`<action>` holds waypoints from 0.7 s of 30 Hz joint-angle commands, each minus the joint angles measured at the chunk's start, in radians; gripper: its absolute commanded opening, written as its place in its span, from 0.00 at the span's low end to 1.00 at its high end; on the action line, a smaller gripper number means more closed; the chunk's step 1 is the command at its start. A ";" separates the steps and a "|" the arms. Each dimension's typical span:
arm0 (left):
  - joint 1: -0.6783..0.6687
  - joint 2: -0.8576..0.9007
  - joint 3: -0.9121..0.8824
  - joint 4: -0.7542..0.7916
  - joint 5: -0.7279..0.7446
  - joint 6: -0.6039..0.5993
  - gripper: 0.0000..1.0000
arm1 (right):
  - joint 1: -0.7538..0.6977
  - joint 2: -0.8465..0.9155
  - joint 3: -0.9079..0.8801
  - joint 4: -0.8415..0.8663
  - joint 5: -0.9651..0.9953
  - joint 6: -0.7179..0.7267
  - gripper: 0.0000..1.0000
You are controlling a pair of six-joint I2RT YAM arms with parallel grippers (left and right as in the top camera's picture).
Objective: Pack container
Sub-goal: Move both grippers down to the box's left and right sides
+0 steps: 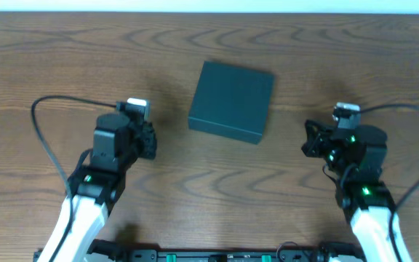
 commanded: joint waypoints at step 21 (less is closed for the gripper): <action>-0.002 0.607 0.238 0.391 0.222 -0.126 0.12 | -0.011 0.627 0.117 0.491 -0.266 0.256 0.01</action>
